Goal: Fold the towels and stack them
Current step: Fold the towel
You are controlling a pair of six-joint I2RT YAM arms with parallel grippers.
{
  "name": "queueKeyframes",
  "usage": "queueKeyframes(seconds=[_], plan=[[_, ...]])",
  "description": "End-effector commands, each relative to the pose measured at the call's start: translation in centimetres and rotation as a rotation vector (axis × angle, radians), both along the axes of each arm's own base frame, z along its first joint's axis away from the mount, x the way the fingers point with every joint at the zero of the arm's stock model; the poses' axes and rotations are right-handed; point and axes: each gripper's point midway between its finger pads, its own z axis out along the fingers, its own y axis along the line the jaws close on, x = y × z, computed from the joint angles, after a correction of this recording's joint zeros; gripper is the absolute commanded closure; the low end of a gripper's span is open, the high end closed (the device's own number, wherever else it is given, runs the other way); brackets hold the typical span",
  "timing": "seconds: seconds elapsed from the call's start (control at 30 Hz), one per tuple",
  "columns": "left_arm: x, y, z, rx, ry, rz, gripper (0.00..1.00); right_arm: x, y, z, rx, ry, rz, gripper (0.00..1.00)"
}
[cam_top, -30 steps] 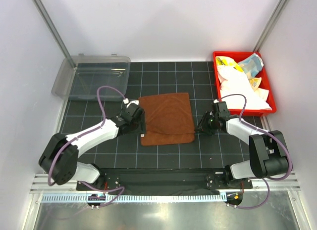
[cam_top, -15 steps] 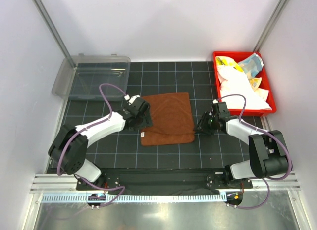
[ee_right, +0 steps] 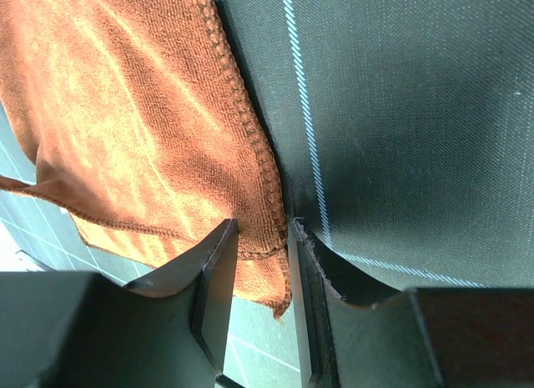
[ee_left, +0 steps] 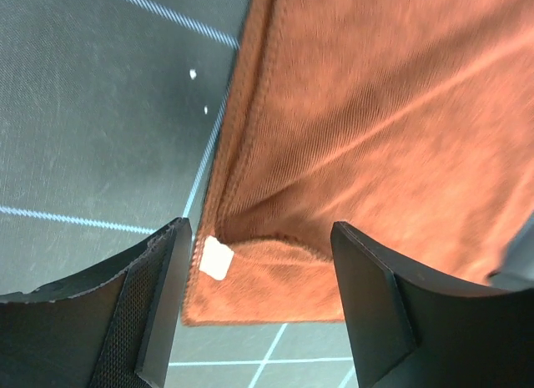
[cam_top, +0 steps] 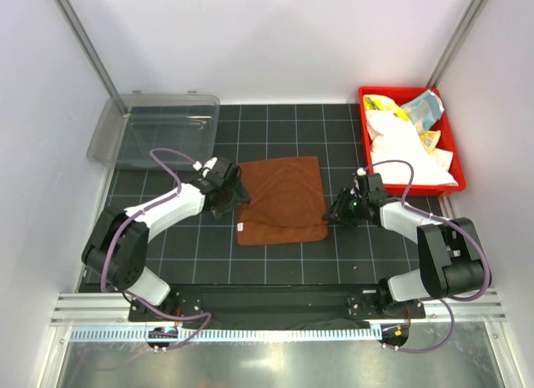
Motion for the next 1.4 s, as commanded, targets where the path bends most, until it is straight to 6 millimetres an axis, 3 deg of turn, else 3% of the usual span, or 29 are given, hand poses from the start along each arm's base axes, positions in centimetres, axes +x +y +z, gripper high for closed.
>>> queueKeyframes(seconds=[0.0,0.27,0.63,0.9,0.97,1.1,1.27,1.37], plan=[[1.0,-0.9,0.6,-0.109,-0.005,0.073,0.28,-1.0,-0.4,-1.4,-0.031,0.032,0.002,0.62],[0.8,-2.7,0.5,-0.238,0.044,0.104,0.32,-1.2,-0.5,-1.9,-0.032,0.034,0.007,0.62],[-1.7,-0.6,-1.5,-0.178,0.077,0.113,0.51,-1.3,-0.7,-1.3,-0.048,0.013,0.015,0.72],[-1.8,-0.5,-0.7,-0.188,0.057,0.105,0.62,-1.4,-0.7,-1.2,-0.05,0.012,0.018,0.77],[-1.9,-0.6,-0.6,-0.191,0.062,0.101,0.62,-1.4,-0.7,-1.1,-0.051,0.008,0.019,0.8],[-2.9,0.2,-0.5,-0.174,0.081,0.125,0.45,-1.4,-0.8,-1.0,-0.052,0.009,0.02,0.8],[-3.2,0.3,1.9,-0.242,0.012,0.166,0.4,-1.5,-0.7,-1.2,-0.051,0.012,0.028,0.8],[-3.8,-0.2,1.4,-0.262,0.048,0.173,0.38,-1.5,-0.6,-1.3,-0.042,0.011,0.03,0.8]])
